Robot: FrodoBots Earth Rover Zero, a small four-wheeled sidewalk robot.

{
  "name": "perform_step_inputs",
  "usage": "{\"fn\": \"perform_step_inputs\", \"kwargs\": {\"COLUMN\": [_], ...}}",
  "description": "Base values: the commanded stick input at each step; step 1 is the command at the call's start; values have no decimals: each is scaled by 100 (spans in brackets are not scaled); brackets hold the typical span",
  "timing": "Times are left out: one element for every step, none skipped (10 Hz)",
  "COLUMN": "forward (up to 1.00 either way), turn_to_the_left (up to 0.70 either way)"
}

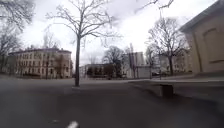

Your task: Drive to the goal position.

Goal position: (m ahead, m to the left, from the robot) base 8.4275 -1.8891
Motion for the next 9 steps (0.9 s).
{"fn": "perform_step_inputs", "kwargs": {"forward": [100, 100, 100, 100, 100, 100, 100, 100, 100], "turn_to_the_left": [0, 0, 0, 0, 0, 0, 0, 0, 0]}}
